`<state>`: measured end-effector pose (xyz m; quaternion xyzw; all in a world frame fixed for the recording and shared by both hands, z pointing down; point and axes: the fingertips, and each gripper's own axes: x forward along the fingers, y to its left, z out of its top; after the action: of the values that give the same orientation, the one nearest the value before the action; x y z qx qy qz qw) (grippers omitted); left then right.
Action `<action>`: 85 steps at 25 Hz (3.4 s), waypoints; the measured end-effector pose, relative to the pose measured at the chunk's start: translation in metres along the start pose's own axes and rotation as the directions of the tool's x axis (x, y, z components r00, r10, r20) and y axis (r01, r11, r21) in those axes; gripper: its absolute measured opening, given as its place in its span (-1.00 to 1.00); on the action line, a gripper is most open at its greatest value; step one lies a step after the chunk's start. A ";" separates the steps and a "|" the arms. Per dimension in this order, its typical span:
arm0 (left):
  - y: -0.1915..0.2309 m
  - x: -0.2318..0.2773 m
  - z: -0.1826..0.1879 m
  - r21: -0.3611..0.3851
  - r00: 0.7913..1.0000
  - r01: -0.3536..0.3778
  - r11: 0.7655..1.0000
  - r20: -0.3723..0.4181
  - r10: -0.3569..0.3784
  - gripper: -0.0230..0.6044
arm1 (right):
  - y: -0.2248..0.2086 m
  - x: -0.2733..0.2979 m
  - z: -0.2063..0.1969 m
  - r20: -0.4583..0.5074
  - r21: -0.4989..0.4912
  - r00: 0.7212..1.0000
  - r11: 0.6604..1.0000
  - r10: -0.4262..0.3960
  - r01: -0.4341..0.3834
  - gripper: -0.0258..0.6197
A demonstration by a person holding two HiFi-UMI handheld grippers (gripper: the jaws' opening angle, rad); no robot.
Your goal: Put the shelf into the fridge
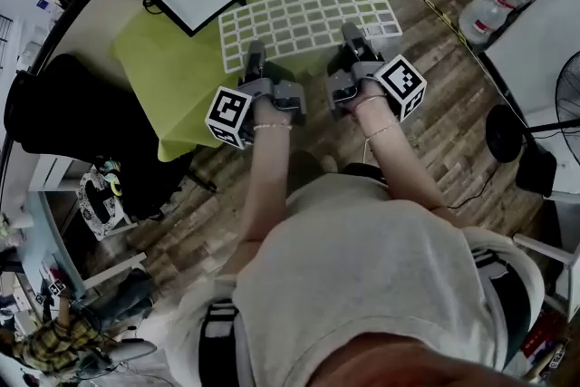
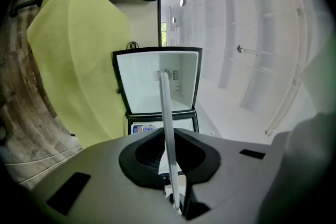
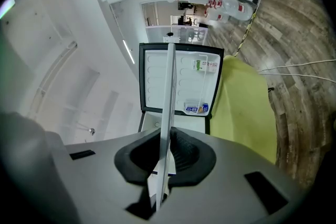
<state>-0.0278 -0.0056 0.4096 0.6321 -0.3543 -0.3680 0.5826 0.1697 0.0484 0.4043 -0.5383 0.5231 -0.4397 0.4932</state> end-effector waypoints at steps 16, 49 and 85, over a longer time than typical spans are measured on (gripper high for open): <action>0.036 0.019 0.040 -0.035 0.993 -0.061 0.998 0.098 0.064 -0.83 | -0.034 0.050 -0.031 -0.115 0.019 0.993 0.999 -0.027 0.029 -0.83; 0.040 0.166 0.186 -0.072 0.973 -0.010 0.997 0.228 0.026 -0.83 | -0.010 0.267 -0.098 -0.202 -0.039 0.979 0.999 0.023 -0.032 -0.83; 0.051 0.165 0.189 -0.111 0.940 -0.020 0.994 0.337 0.057 -0.83 | -0.019 0.305 -0.106 -0.355 -0.053 0.935 0.998 -0.008 -0.012 -0.83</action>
<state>-0.1162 -0.2436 0.4425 0.5203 -0.4419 -0.4783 0.5525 0.0873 -0.2633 0.4232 -0.4628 0.6159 -0.5146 0.3762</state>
